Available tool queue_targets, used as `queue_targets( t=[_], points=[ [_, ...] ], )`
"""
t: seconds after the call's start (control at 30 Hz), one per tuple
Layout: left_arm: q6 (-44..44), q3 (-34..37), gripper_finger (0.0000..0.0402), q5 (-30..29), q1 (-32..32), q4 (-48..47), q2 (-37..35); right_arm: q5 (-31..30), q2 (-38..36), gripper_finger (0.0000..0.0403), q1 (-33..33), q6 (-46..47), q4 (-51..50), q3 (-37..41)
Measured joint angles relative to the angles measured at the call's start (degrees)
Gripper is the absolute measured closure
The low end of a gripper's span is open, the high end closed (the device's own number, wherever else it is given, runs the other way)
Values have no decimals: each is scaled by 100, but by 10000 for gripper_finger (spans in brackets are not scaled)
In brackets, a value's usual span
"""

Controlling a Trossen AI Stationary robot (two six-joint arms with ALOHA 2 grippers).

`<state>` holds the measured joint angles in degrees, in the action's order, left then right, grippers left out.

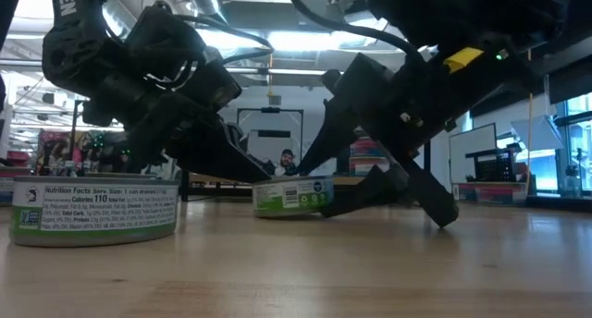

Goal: Stack canned seafood by type on shelf
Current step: Put the green white tuna can on the shelf

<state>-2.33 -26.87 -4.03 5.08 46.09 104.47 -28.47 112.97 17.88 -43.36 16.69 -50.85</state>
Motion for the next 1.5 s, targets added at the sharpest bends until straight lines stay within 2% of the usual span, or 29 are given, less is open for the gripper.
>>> queue_targets(
  t=[0.27, 0.7, 0.8, 1.0, 1.27, 1.37, 1.5],
  points=[
    [22, 15, 369, 28, -7, 67, 7, 195, -2, 134, -272, -219, 4, 4],
    [42, 13, 369, 33, -4, 67, 7, 314, -2, 136, -360, -644, 364, 26],
    [42, 13, 369, 33, -4, 71, 7, 365, -2, 158, -367, -568, 365, 26],
    [42, 13, 369, 6, -9, 120, 2, 262, -4, 234, -359, -443, 443, 31],
    [61, 15, 369, -114, -9, 108, -105, 166, -42, 234, -335, 187, 481, 22],
    [92, 4, 369, -318, -2, -137, -366, -70, -202, 235, -271, 401, 432, 12],
    [92, 9, 369, -561, 6, -854, -949, -292, -553, 257, -226, 703, 56, 38]
  ],
)
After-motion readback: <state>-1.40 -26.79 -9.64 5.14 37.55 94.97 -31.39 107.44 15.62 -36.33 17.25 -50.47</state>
